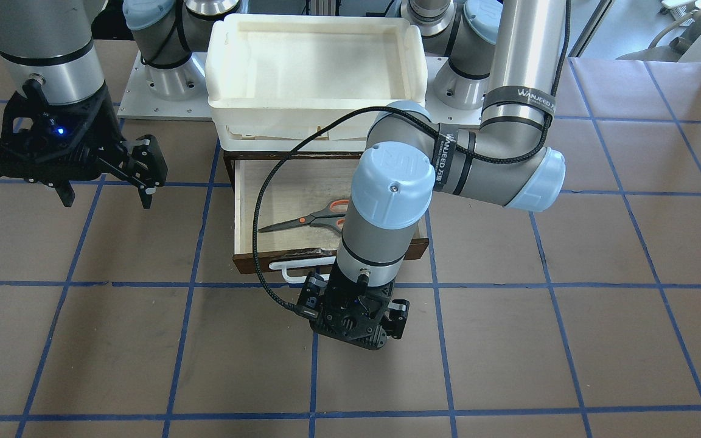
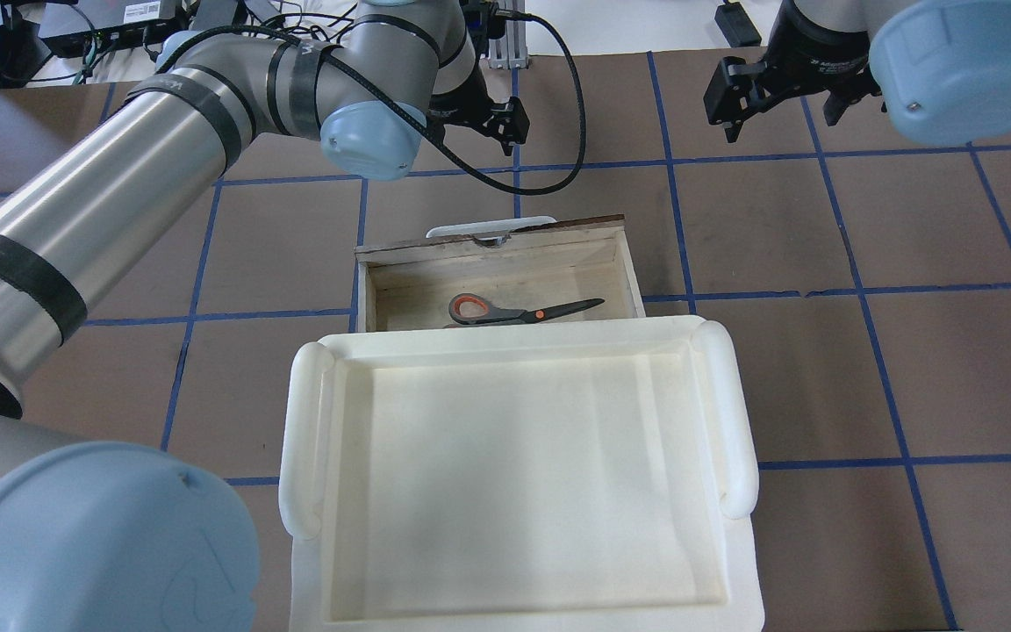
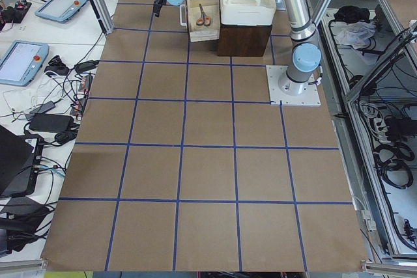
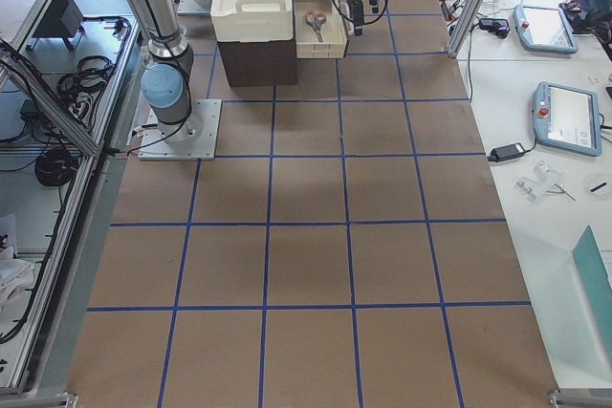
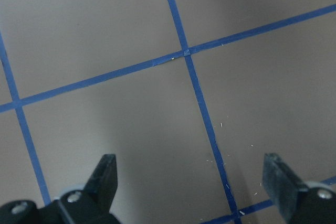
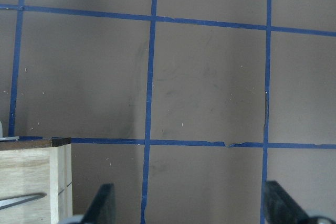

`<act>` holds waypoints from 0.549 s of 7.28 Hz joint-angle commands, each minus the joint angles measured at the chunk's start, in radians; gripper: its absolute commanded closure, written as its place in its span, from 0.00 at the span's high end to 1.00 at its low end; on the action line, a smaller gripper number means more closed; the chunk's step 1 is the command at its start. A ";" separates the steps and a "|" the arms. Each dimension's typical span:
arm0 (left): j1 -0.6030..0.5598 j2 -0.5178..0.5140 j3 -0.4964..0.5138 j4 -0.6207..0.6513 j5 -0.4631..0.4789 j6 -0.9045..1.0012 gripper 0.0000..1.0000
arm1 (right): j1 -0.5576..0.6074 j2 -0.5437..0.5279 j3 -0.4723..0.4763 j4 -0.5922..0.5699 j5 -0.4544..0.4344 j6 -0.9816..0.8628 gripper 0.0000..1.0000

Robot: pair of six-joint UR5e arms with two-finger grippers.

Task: Put scissors in drawer and close it
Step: 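Move the left gripper over the drawer front while the right gripper withdraws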

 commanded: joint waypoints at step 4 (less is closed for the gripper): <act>-0.003 -0.039 0.055 -0.370 0.004 -0.090 1.00 | -0.002 -0.022 0.001 0.131 0.092 0.029 1.00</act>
